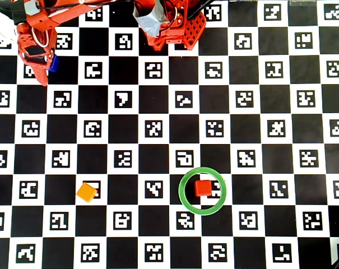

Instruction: Grab the red cube then put it in the green circle then put the blue cube on top and finally the orange cube on top

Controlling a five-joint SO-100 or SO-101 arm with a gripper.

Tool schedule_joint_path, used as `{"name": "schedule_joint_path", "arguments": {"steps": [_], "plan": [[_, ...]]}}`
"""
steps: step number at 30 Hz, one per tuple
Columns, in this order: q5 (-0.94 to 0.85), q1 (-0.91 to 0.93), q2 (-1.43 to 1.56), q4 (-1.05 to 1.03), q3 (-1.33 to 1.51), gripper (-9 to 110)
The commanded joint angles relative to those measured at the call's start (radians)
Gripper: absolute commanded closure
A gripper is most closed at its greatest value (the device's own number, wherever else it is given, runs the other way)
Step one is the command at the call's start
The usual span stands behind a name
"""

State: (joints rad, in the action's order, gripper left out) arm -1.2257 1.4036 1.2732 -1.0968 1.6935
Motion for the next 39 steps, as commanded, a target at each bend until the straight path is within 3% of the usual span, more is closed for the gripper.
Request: {"name": "schedule_joint_path", "arguments": {"steps": [1,12,23,30,39], "plan": [[-0.005,-0.005,0.026,-0.003,-0.067,84],[0.002,-0.003,0.052,-0.066,-0.092,91],[0.061,-0.061,0.245,-0.278,-0.149,92],[0.239,-0.268,0.39,-0.425,-0.158,92],[0.586,-0.719,0.583,-0.598,-0.14,92]]}}
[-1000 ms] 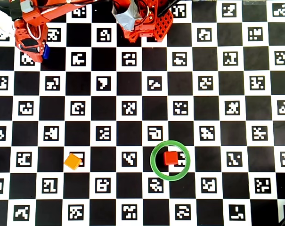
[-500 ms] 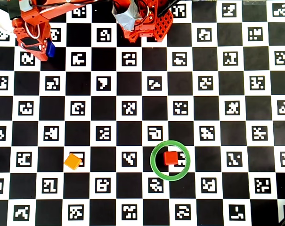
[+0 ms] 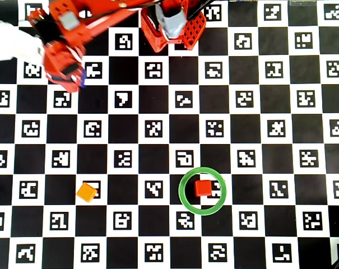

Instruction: Grab the red cube then put it in the green circle then put the blue cube on top and finally the orange cube on top

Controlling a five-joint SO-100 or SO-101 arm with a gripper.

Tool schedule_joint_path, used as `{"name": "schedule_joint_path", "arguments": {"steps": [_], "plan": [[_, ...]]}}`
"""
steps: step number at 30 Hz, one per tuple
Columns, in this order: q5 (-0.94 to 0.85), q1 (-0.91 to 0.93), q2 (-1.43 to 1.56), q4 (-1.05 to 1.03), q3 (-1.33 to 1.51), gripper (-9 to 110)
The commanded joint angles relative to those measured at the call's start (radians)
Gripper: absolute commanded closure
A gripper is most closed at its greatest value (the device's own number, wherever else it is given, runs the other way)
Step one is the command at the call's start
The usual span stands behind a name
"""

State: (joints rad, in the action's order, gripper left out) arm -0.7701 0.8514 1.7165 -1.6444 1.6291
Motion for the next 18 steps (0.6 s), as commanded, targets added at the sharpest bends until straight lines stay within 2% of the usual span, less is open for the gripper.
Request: {"name": "schedule_joint_path", "arguments": {"steps": [1,11,18], "plan": [[0.173,-0.224,0.158,-0.06,-0.075,92],[0.505,-0.723,0.095,-0.13,-0.264,93],[0.604,-0.907,-0.127,-0.195,-0.543,93]]}}
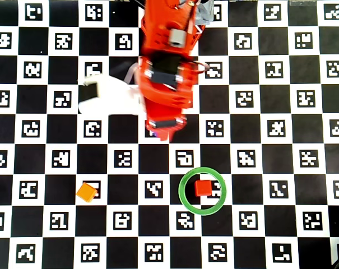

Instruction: Grab the red cube then put it in the green circle then put the blue cube on top and finally the orange cube on top

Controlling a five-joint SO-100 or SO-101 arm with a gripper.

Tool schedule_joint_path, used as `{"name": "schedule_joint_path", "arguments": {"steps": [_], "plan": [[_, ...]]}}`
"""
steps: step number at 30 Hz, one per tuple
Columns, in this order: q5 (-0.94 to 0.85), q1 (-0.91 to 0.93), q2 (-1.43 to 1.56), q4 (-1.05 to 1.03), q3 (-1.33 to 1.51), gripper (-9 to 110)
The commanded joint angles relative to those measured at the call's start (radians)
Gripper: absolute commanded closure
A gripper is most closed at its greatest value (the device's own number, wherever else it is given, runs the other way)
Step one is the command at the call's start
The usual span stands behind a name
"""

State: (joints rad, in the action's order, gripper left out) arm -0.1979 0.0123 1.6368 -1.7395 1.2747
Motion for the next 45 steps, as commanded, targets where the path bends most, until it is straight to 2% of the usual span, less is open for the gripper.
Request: {"name": "schedule_joint_path", "arguments": {"steps": [1,10,27,45], "plan": [[0.04,-0.08,-0.077,-0.101,-0.221,93],[0.118,-0.149,-0.334,-0.094,-0.46,93],[0.305,-0.184,-0.563,0.069,-0.482,93],[0.324,-0.163,-0.621,0.219,-0.449,93]]}}
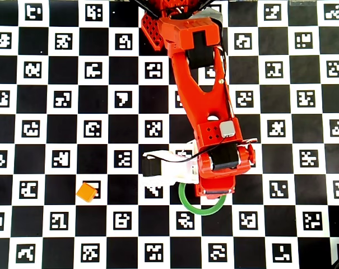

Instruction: Grab the red cube then put it in the green circle then put the blue cube on top and finally the orange cube on top

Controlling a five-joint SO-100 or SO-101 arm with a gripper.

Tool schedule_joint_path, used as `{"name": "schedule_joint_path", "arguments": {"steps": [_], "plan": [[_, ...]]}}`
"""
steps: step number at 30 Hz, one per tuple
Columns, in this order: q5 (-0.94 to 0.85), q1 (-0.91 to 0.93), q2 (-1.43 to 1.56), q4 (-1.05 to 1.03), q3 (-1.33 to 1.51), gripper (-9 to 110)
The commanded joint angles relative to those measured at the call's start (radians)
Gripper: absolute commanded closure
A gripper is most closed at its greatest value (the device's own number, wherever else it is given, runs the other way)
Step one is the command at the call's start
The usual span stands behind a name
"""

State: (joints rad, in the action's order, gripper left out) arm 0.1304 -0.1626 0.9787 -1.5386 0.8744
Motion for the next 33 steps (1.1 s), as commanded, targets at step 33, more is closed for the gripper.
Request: {"name": "schedule_joint_path", "arguments": {"steps": [33], "plan": [[-0.015,0.025,0.028,0.138,0.14,92]]}}
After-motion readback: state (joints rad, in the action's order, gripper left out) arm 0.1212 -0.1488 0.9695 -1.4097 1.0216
